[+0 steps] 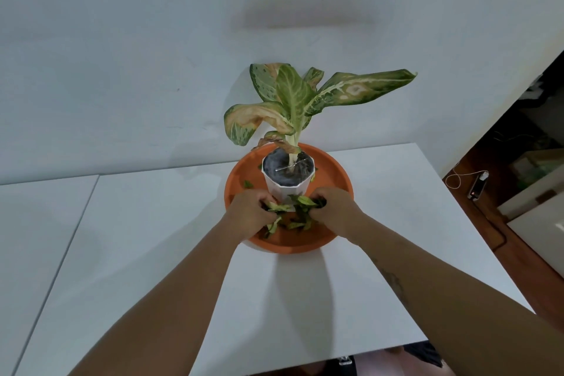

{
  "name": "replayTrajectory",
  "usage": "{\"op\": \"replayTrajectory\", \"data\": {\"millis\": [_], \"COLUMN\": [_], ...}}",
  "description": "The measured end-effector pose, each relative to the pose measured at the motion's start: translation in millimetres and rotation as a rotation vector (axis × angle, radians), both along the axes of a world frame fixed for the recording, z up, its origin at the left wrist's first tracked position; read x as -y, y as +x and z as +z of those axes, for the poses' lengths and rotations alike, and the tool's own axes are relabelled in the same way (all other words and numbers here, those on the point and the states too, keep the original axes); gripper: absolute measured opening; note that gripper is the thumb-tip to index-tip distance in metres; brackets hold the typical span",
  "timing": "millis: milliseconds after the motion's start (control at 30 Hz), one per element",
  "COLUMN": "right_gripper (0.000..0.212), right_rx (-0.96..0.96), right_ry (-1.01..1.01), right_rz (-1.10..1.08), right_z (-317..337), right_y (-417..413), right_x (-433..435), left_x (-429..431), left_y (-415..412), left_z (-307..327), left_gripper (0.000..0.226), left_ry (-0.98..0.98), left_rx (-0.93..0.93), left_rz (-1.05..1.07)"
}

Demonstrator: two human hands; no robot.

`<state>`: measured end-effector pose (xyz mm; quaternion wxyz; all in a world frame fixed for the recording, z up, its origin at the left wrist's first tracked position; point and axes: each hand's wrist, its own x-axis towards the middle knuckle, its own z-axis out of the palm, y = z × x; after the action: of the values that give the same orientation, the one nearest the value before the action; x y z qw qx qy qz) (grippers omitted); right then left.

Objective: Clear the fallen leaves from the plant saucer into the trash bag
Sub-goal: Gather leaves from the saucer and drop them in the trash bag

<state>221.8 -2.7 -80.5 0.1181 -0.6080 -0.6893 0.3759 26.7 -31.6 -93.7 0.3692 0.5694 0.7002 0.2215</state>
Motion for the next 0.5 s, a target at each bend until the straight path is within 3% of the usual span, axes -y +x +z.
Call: {"op": "replayTrajectory", "data": {"millis": [267,500], "right_gripper": [0.008,0.018], "right_rx": [-0.31,-0.216], "right_ry": [-0.182,-0.123], "right_rz": [-0.261,-0.22], "right_z": [7.9,8.8], "right_y": [3.7,2.1], "right_x": [11.7,18.8], "left_x": [1.9,6.2], "left_y": [-5.0,-12.5], "left_z": [0.8,3.9], "left_gripper": [0.011,0.013], "left_ry": [-0.064,-0.058], "left_rx": [0.424,0.429], "left_rz": [0.203,0.135]}}
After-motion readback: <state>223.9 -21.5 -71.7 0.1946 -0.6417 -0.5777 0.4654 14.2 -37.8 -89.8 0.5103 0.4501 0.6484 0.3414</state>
